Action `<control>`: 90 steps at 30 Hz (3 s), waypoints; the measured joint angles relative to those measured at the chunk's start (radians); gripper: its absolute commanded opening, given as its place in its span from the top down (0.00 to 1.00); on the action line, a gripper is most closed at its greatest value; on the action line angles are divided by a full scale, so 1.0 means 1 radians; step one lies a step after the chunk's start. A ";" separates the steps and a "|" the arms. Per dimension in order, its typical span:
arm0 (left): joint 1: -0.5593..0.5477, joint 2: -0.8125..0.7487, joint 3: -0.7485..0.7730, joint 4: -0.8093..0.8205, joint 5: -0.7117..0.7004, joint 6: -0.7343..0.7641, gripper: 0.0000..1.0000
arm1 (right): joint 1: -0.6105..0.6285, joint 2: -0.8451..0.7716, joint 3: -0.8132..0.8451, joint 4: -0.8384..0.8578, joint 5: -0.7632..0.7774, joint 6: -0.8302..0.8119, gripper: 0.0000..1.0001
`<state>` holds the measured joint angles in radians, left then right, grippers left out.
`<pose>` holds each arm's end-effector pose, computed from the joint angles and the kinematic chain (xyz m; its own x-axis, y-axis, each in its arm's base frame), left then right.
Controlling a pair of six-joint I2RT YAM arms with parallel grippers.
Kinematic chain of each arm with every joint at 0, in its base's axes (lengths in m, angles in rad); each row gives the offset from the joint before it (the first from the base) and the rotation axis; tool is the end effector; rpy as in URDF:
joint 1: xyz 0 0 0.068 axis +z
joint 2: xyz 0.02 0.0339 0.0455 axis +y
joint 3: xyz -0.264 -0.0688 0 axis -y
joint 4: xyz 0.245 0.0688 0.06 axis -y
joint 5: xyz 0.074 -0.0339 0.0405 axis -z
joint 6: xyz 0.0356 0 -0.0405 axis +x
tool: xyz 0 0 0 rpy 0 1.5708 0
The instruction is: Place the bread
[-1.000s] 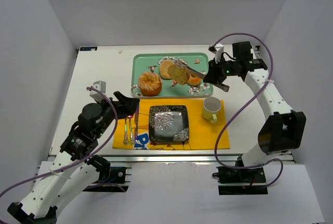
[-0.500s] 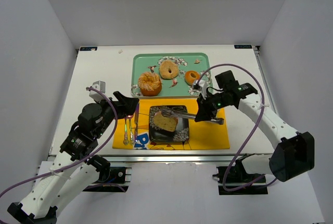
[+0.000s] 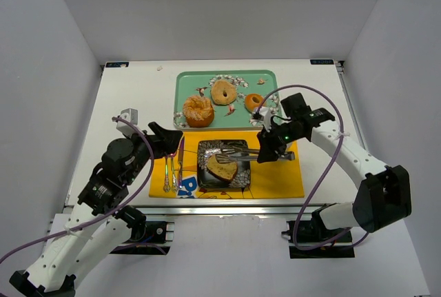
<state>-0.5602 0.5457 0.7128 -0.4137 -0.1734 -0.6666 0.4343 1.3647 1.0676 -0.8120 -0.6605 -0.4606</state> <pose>0.1148 -0.0648 0.3238 -0.3985 -0.4690 -0.7882 0.1721 0.8059 -0.5665 0.2297 0.1306 0.2661 -0.4696 -0.6048 -0.6432 -0.8807 0.3713 0.2940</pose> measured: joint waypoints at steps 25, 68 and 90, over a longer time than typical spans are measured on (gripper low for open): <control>0.000 -0.011 0.011 -0.029 -0.012 0.000 0.09 | -0.191 0.634 0.746 0.245 0.124 0.273 0.50; 0.000 0.087 0.035 -0.011 -0.024 -0.014 0.09 | -0.263 0.871 0.829 0.221 -0.073 0.301 0.70; 0.000 0.029 0.035 -0.011 -0.025 -0.014 0.09 | -0.276 0.507 0.684 0.187 -0.208 0.340 0.96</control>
<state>-0.5602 0.5747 0.7483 -0.4252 -0.1986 -0.6811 0.1581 1.8717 1.7512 -0.6254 -0.8688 -0.1211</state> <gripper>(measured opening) 0.906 0.275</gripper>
